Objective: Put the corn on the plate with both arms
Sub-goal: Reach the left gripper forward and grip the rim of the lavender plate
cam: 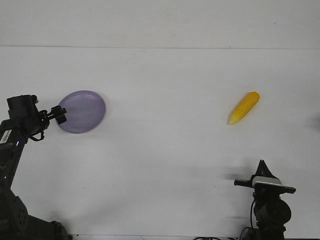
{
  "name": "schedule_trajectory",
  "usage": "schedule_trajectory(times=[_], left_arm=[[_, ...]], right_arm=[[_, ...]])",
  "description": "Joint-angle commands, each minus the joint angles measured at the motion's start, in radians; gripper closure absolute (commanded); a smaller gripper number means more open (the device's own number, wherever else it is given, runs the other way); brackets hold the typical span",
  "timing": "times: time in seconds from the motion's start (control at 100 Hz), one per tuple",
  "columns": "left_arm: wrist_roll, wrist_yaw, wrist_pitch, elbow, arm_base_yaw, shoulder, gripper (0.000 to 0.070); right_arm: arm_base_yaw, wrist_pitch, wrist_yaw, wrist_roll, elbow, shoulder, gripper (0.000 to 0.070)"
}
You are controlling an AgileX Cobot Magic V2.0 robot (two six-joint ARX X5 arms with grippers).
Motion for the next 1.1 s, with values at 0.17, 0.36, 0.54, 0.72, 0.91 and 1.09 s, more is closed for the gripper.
schedule_trajectory(times=[0.17, 0.36, 0.54, 0.72, 0.91, 1.09], left_arm=[[-0.016, 0.053, 0.084, 0.021, 0.007, 0.114, 0.0281], [-0.022, 0.055, 0.126, 0.021, 0.005, 0.166, 0.0282], [-0.027, 0.055, 0.157, 0.021, 0.005, 0.179, 0.0316], [-0.030, 0.057, 0.163, 0.021, 0.005, 0.211, 0.0324], [-0.037, 0.063, 0.186, 0.021, 0.004, 0.216, 0.0520], [-0.038, 0.069, 0.192, 0.021, -0.003, 0.216, 0.0693]], right_arm=[[-0.001, 0.010, -0.002, 0.010, -0.003, -0.002, 0.0683], [-0.001, 0.010, -0.002, 0.010, -0.003, -0.002, 0.0683], [-0.001, 0.010, -0.002, 0.010, -0.003, -0.001, 0.0683], [-0.001, 0.010, -0.002, 0.010, -0.003, -0.002, 0.0683], [-0.001, 0.010, -0.002, 0.010, -0.003, -0.002, 0.0683], [-0.001, 0.010, -0.002, 0.010, -0.003, -0.001, 0.0683]])
